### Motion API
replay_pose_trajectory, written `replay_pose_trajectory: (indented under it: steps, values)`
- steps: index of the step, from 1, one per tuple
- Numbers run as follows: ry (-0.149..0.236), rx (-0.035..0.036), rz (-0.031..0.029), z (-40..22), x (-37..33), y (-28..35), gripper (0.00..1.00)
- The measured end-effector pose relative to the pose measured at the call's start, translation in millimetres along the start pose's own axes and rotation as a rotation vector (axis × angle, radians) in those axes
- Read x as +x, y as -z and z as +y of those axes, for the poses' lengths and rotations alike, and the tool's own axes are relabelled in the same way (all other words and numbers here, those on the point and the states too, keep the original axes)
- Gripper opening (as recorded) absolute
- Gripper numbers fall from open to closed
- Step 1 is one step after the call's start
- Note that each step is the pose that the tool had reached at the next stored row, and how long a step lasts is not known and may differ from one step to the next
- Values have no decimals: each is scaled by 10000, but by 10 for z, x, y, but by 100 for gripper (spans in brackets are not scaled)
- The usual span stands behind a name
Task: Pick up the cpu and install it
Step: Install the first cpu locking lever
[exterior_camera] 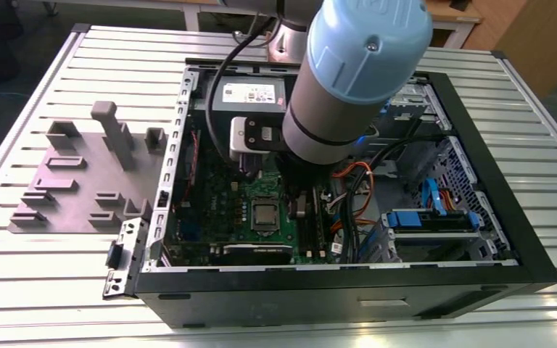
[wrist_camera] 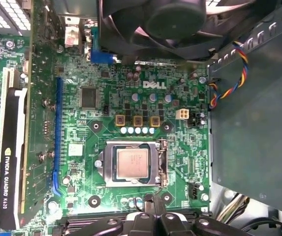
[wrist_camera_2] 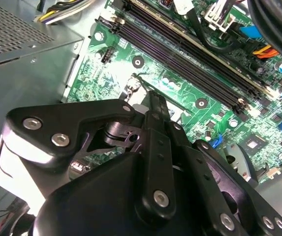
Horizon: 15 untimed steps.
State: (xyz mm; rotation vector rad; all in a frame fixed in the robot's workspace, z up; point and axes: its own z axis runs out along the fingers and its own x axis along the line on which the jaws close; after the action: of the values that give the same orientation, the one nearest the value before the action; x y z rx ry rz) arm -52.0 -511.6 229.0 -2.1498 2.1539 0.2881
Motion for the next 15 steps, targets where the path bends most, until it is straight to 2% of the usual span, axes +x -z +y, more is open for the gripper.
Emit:
replay_pose_trajectory:
  steps: [5, 15]
  values:
    - [-1, 0, 1, 1, 73, 11, 11]
    - [-1, 0, 1, 0, 79, 12, 11]
